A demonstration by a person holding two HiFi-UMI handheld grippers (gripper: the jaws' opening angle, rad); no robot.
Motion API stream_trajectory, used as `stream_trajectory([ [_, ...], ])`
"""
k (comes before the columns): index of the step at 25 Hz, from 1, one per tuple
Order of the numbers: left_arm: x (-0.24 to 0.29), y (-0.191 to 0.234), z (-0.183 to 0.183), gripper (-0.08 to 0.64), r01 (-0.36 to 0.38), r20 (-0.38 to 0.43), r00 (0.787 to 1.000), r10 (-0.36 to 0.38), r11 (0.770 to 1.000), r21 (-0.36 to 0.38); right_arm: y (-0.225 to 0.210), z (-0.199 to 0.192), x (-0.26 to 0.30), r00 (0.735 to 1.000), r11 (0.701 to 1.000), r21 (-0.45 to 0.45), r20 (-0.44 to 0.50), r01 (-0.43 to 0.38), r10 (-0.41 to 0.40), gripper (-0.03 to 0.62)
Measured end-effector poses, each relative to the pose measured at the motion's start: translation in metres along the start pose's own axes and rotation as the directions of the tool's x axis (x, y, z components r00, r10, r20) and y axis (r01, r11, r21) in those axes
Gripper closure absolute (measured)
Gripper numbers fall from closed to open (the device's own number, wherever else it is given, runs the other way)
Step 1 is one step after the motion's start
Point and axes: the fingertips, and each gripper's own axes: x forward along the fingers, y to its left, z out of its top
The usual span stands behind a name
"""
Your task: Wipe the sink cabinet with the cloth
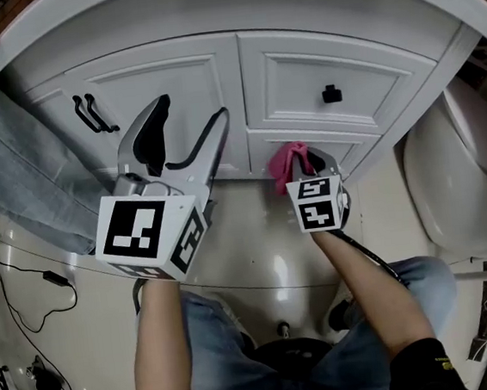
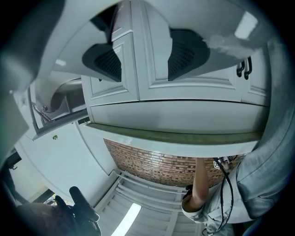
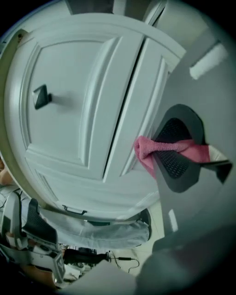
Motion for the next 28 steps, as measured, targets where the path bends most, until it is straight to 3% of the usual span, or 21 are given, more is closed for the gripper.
stream_trajectory([
  [4,0.012,-0.022,0.002,0.242,0.05,0.005,0.999,-0.05,0.999,0.011,-0.046,-0.018,-0.02,0.998,0.997,-0.016,-0.01,0.07,-0.07,0.565],
  [7,0.02,-0.036,0.005,0.242,0.076,0.017,0.997,-0.076,0.997,0.007,-0.089,-0.037,-0.032,0.987,0.987,0.047,-0.052,0.156,-0.153,0.565],
  [11,0.026,-0.047,0.006,0.242,0.092,0.019,0.996,-0.092,0.996,0.003,-0.159,-0.076,-0.049,0.945,0.922,0.223,-0.156,0.317,-0.288,0.565],
  [14,0.028,-0.048,0.004,0.242,0.095,0.014,0.995,-0.095,0.995,0.011,-0.178,-0.084,-0.055,0.935,0.901,0.26,-0.159,0.348,-0.316,0.565],
  [16,0.028,-0.043,0.004,0.242,0.084,0.013,0.996,-0.084,0.996,0.01,-0.16,-0.083,-0.05,0.95,0.918,0.255,-0.144,0.305,-0.276,0.565],
  [20,0.026,-0.033,0.003,0.242,0.055,0.01,0.998,-0.055,0.998,-0.007,-0.082,-0.08,-0.03,0.988,0.961,0.244,-0.112,0.132,-0.107,0.565],
  [24,0.022,-0.027,0.002,0.242,0.034,0.004,0.999,-0.034,0.999,-0.007,0.014,-0.081,-0.002,0.991,0.907,0.414,-0.069,-0.075,0.114,0.565],
  [28,0.016,-0.02,-0.002,0.242,0.02,-0.01,1.0,-0.02,1.0,-0.004,0.07,-0.055,0.024,0.976,0.88,0.425,0.044,-0.211,0.213,0.565],
])
